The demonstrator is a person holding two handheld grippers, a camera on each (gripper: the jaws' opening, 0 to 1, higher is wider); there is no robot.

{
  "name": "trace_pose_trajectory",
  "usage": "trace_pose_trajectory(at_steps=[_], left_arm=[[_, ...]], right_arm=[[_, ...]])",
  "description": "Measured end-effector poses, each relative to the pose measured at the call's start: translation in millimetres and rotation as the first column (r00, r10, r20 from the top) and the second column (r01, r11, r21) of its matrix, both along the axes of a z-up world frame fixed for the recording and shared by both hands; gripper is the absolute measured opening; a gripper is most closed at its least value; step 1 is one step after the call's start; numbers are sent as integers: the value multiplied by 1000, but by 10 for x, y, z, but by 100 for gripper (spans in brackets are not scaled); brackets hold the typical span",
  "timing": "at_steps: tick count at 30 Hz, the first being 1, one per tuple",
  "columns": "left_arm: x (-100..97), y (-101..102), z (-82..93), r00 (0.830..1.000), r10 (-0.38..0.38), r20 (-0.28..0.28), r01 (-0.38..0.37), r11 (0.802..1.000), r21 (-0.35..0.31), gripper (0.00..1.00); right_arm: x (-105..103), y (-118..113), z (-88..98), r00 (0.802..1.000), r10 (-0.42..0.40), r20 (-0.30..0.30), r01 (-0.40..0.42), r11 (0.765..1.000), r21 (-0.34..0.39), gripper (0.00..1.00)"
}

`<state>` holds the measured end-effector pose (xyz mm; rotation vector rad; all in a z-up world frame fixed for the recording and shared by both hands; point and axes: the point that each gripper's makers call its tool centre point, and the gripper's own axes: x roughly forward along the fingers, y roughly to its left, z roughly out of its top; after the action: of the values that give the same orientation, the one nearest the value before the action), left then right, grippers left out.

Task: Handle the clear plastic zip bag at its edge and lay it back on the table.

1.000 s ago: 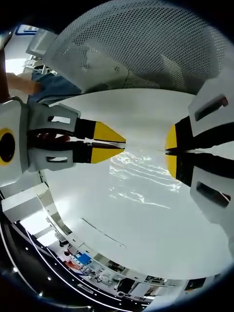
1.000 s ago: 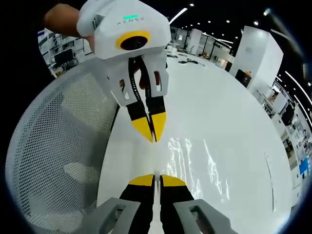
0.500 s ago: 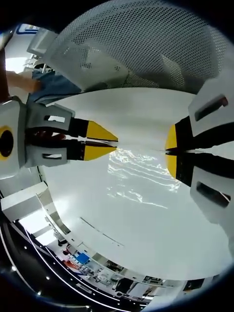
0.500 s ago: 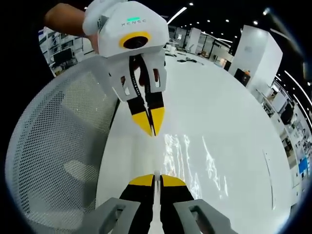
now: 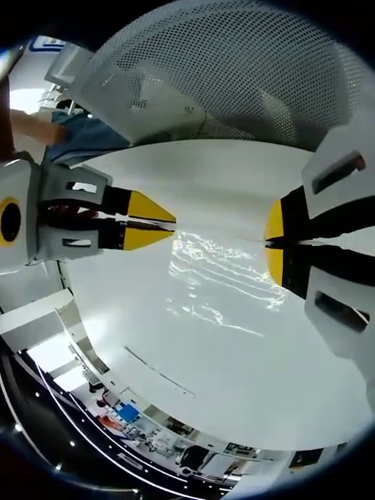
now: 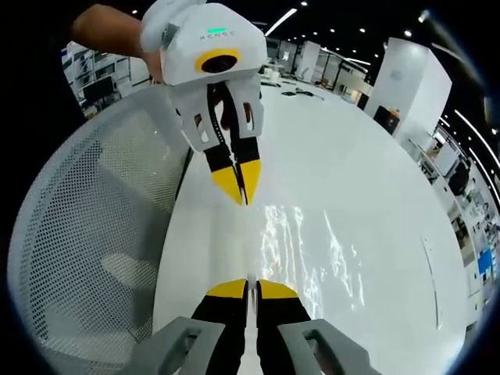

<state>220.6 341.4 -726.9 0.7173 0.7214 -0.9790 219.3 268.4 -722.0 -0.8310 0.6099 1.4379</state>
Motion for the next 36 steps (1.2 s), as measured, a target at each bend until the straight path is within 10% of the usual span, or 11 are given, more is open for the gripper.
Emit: trace_pose_trajectory(at_steps=[36], left_arm=[[-44,-39,-3,1000,3,-25,-3,1000,4,0]], right_arm=[[12,-302,-87,1000,-29,-3,29,998,-55,0]])
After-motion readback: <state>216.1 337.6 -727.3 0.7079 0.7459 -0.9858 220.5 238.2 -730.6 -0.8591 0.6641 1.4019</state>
